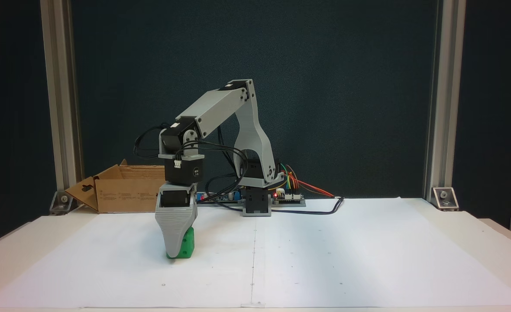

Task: Grasp a green dice and put it in the bin.

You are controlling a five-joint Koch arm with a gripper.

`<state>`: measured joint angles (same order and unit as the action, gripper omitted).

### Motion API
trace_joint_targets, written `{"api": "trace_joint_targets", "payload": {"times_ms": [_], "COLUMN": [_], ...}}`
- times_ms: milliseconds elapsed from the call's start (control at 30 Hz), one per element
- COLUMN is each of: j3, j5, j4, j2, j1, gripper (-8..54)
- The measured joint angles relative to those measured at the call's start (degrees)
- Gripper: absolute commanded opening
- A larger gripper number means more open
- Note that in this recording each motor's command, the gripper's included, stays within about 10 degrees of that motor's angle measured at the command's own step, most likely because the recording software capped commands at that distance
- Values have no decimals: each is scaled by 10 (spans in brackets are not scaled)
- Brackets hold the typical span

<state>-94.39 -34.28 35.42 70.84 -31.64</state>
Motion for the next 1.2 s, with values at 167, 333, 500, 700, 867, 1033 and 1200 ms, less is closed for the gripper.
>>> {"api": "trace_joint_targets", "payload": {"times_ms": [167,333,500,700,867,1033,1200], "j3": [-4,-6,-10,-10,-10,-10,-10], "j5": [0,0,1,1,1,0,0], "j4": [-7,-10,-12,-13,-23,-30,-33], "j2": [0,0,0,0,0,0,0], "j1": [0,0,0,-2,-4,-9,-10], "gripper": [334,333,333,333,333,331,240]}}
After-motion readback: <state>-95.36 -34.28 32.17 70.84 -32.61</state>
